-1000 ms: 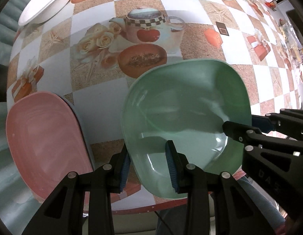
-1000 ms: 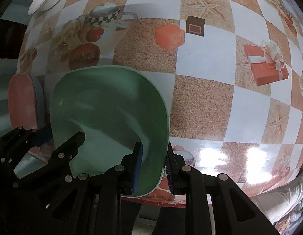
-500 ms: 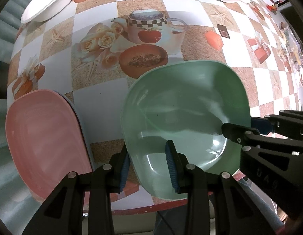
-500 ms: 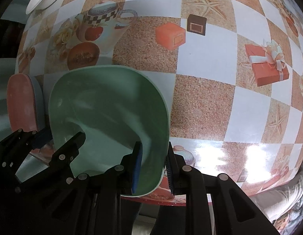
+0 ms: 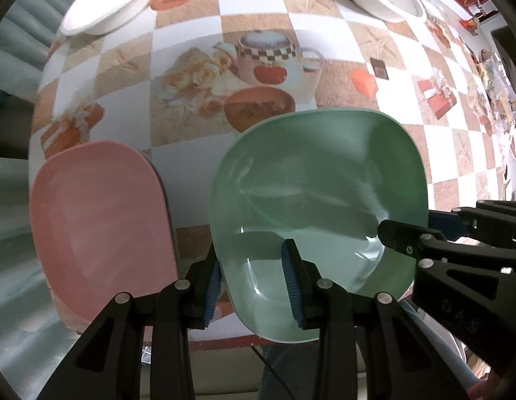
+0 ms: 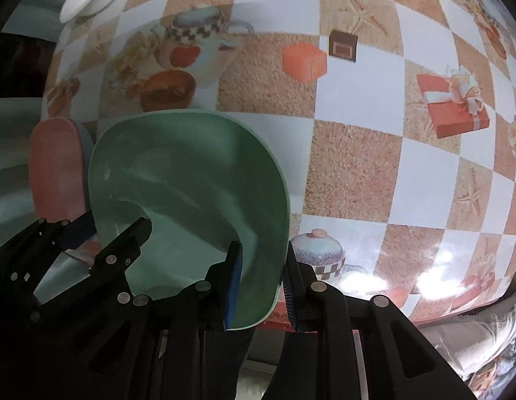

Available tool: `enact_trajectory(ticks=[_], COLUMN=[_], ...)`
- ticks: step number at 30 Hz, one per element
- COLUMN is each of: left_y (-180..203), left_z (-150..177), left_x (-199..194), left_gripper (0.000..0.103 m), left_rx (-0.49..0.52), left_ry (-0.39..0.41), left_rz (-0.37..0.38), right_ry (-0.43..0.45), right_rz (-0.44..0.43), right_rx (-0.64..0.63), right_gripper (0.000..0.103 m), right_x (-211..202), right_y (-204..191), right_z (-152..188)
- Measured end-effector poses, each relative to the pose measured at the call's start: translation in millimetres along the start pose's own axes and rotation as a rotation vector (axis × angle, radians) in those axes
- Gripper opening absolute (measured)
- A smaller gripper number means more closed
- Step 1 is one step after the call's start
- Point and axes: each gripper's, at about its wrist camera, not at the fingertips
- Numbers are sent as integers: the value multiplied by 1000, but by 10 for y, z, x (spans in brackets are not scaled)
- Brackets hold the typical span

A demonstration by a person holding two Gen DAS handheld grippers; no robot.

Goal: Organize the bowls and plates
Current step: 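Carry the green plate with both grippers and lower it onto the pink plate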

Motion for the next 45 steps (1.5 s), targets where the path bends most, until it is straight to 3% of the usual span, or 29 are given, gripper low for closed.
enact_trajectory(ticks=[11, 18, 23, 45], left_y=[-487, -1076, -1268, -2086], left_z=[311, 589, 740, 1302], left_x=[-412, -673, -786, -868], left_gripper=[38, 38, 38, 38], left_rx=[-54, -120, -155, -261], left_ry=[64, 104, 110, 89], left_rz=[-15, -36, -57, -102], right_ry=[28, 25, 31, -28], right_rz=[-31, -47, -51, -68], right_rx=[-16, -62, -100, -219], right_gripper=[26, 26, 26, 26], right_x=[-319, -433, -520, -361], right_y=[-62, -265, -491, -1323], right_z=[72, 121, 118, 263])
Point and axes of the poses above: each gripper's, at about its wrist camera, not at the fingertips, and x roughly the way its jaws point, y to its right, z to its underside, and after that the axes turned 14 degrees about x, right-handed
